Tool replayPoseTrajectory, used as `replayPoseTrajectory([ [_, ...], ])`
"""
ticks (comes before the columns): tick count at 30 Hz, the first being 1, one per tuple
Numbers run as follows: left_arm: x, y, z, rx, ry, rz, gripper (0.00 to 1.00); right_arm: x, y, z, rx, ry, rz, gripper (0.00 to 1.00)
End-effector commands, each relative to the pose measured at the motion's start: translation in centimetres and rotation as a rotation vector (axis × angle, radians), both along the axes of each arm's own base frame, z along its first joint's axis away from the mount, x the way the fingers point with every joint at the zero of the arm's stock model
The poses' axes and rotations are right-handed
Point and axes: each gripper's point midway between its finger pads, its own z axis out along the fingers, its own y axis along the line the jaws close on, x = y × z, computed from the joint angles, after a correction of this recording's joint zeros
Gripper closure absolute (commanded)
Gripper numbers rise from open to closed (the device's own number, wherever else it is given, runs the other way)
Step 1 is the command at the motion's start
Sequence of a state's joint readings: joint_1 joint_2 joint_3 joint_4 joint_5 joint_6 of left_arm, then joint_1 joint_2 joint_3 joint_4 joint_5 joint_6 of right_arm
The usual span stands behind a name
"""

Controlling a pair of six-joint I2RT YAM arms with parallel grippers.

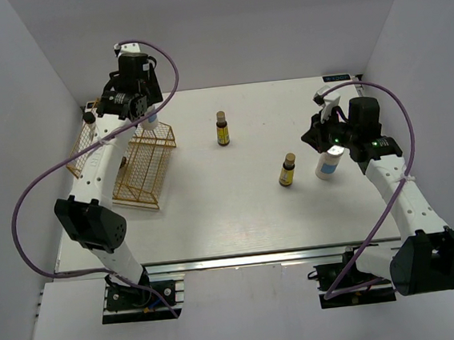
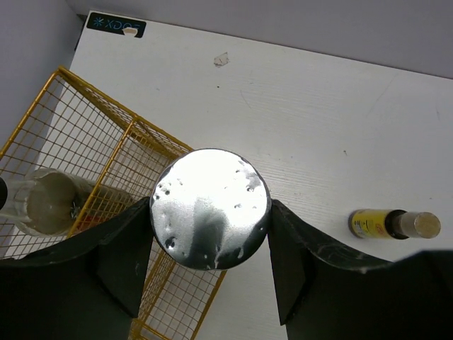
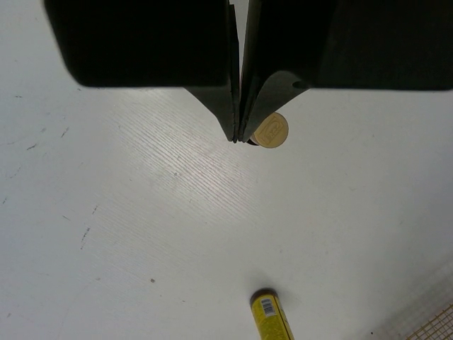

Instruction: Organize the condiment bottles

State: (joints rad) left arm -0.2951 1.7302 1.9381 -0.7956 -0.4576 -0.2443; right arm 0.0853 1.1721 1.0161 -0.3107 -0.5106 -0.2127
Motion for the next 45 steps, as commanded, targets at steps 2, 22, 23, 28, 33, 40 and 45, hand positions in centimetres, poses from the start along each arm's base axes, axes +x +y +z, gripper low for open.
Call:
replayPoseTrajectory([
  [2,-0.6,1.8,4.3,0.013,-0.129,0.06,1.0,0.4,-0.1,1.1,0.009,-0.052,-0.006,0.94],
  [22,-1.8,8.8,0.4,0.03,-0.086,0.186,1.0,0.6,0.1,1.3,0.009,-0.043,0.006,0.93],
  [23,-1.8,8.7,0.0,0.027,-0.079,0.183,1.0,0.6,0.1,1.3,0.009,-0.045,0.007,0.93],
  [28,-1.9,8.6,-2.9,0.017,-0.042,0.17,1.0,0.7,-0.1,1.2,0.003,-0.042,0.0,0.93],
  [33,-1.9,8.6,-4.4,0.007,-0.03,0.161,1.0,0.6,0.0,1.1,0.002,-0.04,0.002,0.93],
  [40,-2.0,8.6,-6.0,-0.009,-0.001,0.153,0.75,0.5,0.0,1.1,0.004,-0.037,0.004,0.93],
  [45,-2.6,8.6,-7.1,-0.014,0.016,0.156,0.44,0.4,0.0,1.0,0.004,-0.036,0.004,0.9],
])
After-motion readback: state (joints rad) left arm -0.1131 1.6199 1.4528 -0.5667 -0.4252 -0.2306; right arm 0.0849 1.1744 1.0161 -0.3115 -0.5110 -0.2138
